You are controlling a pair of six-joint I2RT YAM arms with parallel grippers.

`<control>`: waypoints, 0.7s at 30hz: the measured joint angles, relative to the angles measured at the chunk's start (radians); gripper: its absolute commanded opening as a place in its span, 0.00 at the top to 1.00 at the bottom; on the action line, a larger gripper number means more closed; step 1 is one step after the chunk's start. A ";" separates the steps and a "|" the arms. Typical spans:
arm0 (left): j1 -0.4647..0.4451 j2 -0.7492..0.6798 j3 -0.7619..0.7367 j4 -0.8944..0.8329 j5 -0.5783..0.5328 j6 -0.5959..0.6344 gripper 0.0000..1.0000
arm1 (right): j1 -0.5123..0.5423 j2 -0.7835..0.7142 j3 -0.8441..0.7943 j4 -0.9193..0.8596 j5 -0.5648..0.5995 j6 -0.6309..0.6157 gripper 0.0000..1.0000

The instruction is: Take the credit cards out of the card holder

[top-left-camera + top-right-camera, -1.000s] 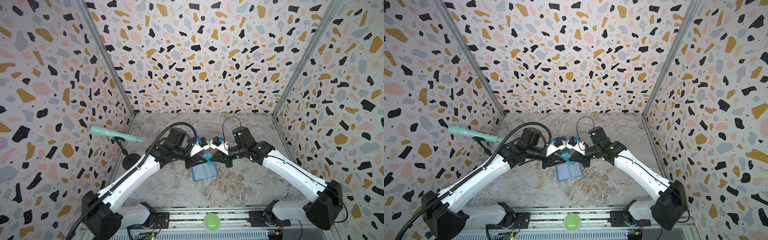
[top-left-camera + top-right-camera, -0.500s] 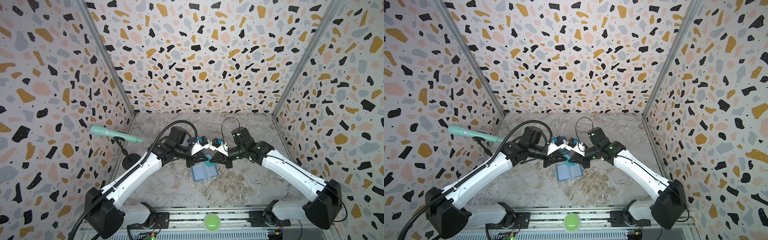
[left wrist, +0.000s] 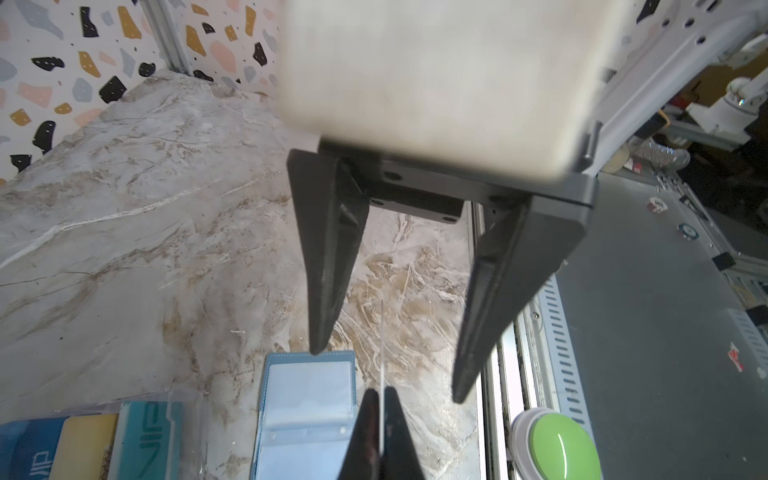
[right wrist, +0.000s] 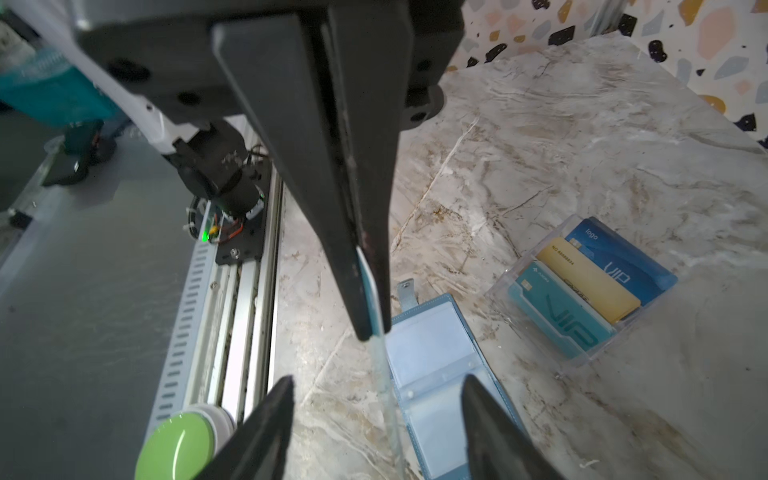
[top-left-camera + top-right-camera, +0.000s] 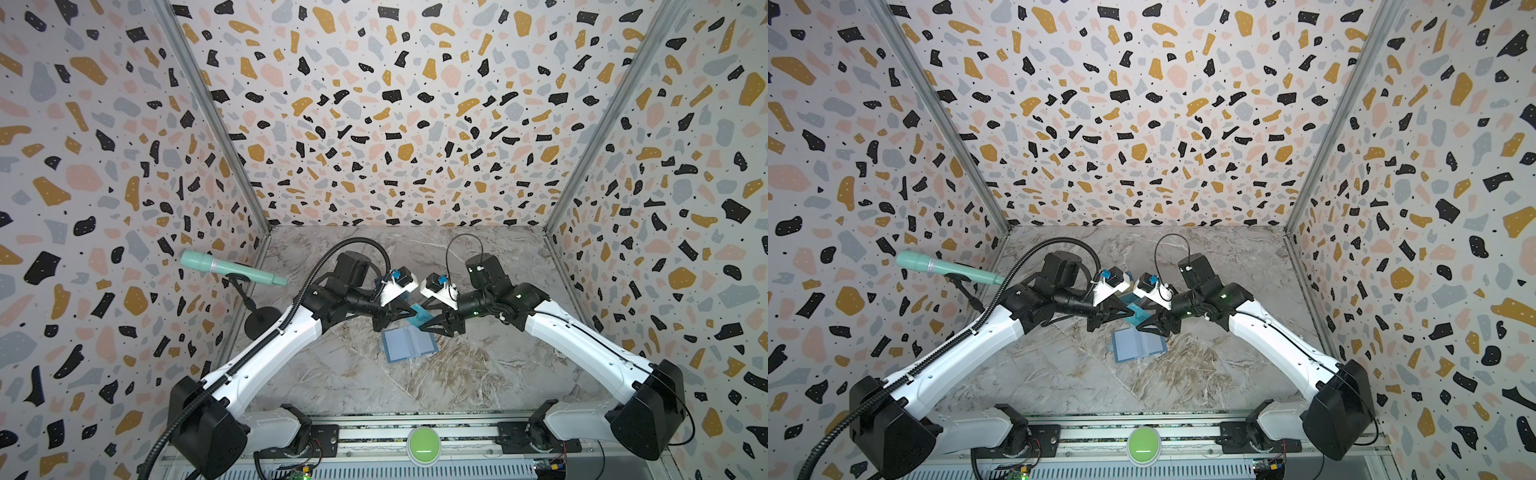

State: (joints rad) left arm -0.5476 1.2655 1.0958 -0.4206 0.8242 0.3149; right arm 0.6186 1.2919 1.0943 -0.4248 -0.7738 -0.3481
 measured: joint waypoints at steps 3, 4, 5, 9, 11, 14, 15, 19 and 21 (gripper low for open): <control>0.024 -0.014 -0.043 0.091 0.026 -0.072 1.00 | -0.078 -0.074 -0.093 0.087 -0.044 0.060 0.18; 0.028 -0.016 -0.054 0.117 0.032 -0.096 1.00 | -0.105 -0.101 -0.125 0.124 -0.063 0.089 0.18; 0.032 -0.018 -0.064 0.150 0.036 -0.125 1.00 | -0.132 -0.130 -0.159 0.171 -0.085 0.124 0.17; 0.037 -0.021 -0.085 0.295 0.047 -0.257 1.00 | -0.205 -0.208 -0.291 0.409 -0.160 0.283 0.17; 0.037 -0.035 -0.113 0.410 0.039 -0.347 1.00 | -0.216 -0.217 -0.353 0.542 -0.184 0.370 0.18; 0.037 -0.080 -0.200 0.635 -0.003 -0.514 1.00 | -0.229 -0.202 -0.430 0.738 -0.207 0.494 0.21; 0.037 -0.097 -0.231 0.701 -0.019 -0.566 1.00 | -0.232 -0.191 -0.451 0.803 -0.216 0.534 0.23; 0.037 -0.146 -0.335 0.953 -0.077 -0.748 1.00 | -0.243 -0.116 -0.504 1.095 -0.256 0.727 0.34; 0.037 -0.154 -0.363 1.041 -0.098 -0.811 1.00 | -0.243 -0.072 -0.505 1.227 -0.270 0.813 0.35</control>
State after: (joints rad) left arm -0.5106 1.1114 0.7330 0.6205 0.7265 -0.4965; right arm 0.3752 1.2198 0.5896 0.8021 -1.0439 0.4648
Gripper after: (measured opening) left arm 0.049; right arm 0.660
